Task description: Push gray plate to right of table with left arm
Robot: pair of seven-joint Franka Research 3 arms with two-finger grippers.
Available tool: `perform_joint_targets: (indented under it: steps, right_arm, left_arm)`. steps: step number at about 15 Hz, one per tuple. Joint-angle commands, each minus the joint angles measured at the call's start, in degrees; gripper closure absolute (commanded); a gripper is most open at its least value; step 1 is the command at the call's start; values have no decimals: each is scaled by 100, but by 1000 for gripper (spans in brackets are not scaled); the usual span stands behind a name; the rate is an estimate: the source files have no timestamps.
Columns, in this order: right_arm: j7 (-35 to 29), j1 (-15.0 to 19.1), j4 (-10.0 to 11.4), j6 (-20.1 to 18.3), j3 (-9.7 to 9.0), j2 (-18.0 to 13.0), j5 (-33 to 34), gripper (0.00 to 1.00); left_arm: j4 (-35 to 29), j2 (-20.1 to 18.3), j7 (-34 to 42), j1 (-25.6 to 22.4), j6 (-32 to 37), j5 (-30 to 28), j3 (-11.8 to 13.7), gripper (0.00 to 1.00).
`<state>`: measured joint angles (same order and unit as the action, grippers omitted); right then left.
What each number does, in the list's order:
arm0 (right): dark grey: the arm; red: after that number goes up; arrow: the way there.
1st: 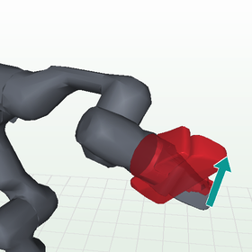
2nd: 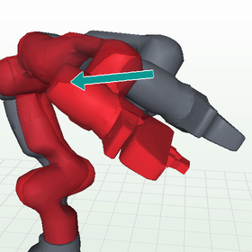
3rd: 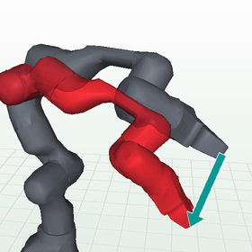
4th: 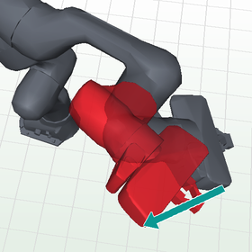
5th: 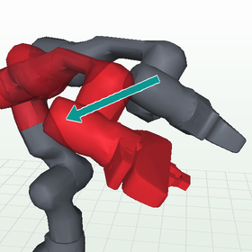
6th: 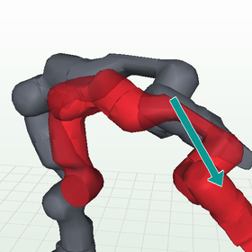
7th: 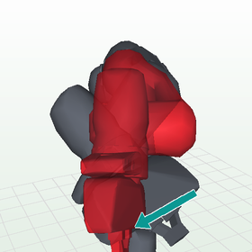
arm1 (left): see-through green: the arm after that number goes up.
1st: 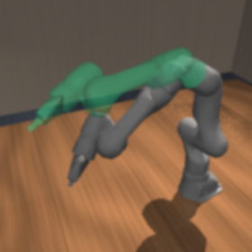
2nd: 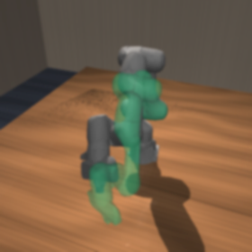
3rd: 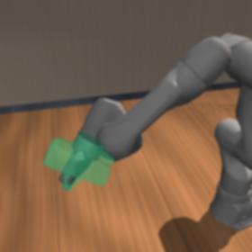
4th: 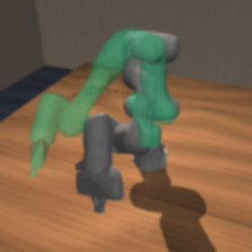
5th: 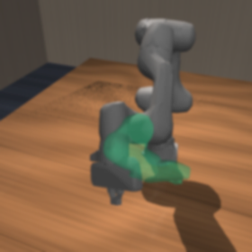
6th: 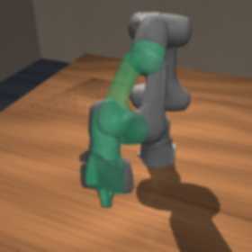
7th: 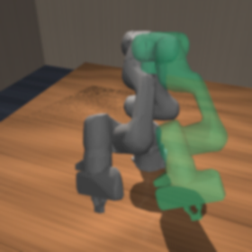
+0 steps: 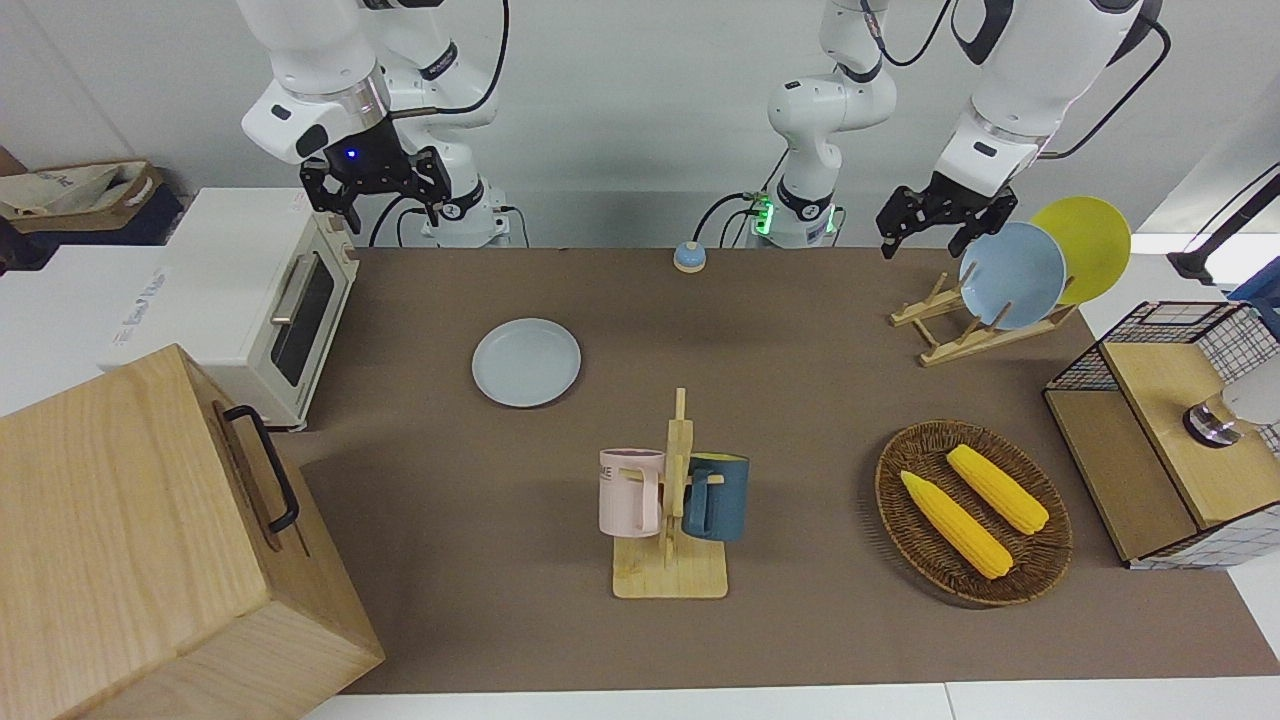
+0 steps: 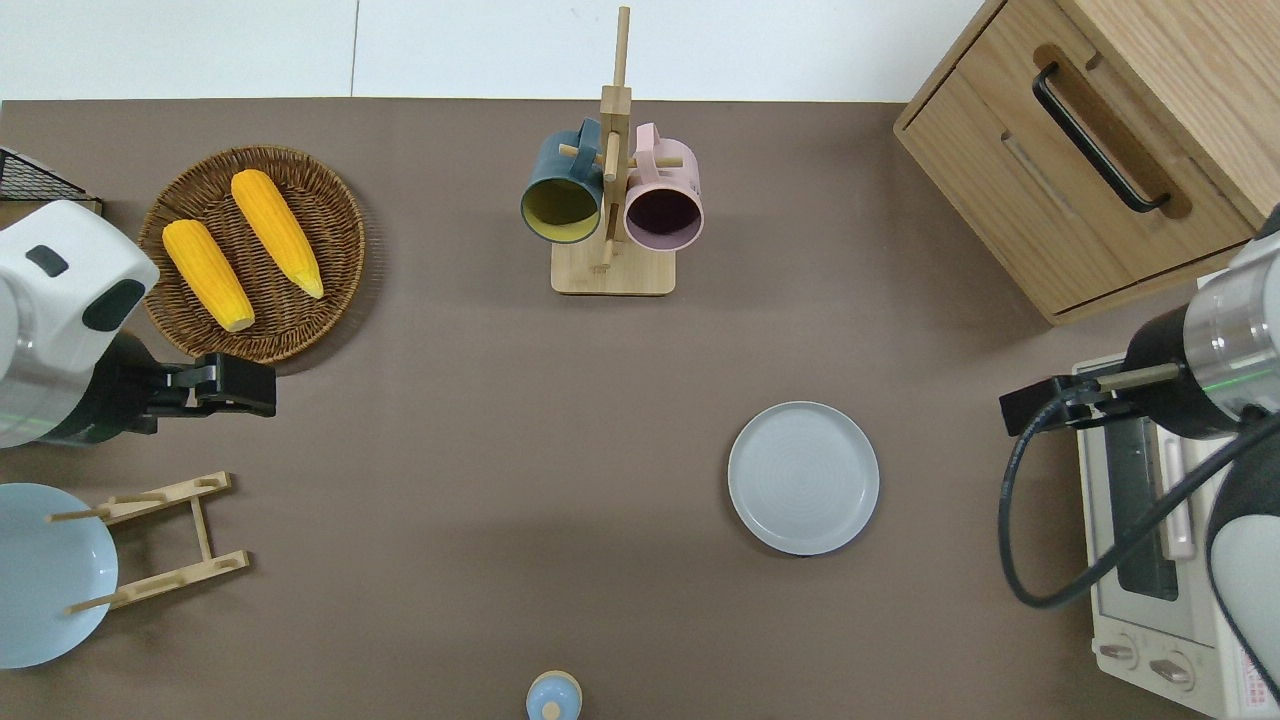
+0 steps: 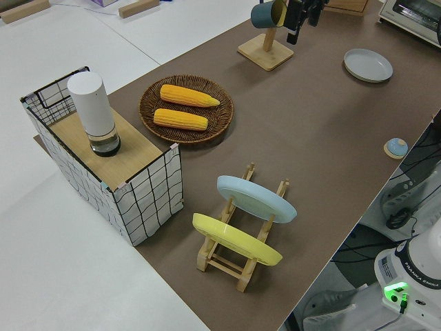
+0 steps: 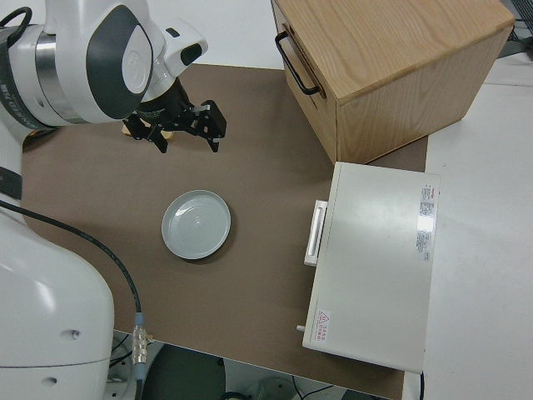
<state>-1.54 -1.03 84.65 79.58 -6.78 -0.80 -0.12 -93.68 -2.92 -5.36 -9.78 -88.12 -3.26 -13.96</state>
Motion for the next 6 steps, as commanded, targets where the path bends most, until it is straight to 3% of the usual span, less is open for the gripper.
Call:
perform_joint_targets:
  steps: [1, 6]
  right_arm:
    - [-13, 111, -45, -83, -78, -17, -15, 17]
    - [-13, 111, -45, -83, -78, -17, -15, 17]
  left_arm:
    - [104, 10, 229, -129, -65, 70, -80, 9]
    - [139, 19, 229, -68, -91, 247, -98, 7]
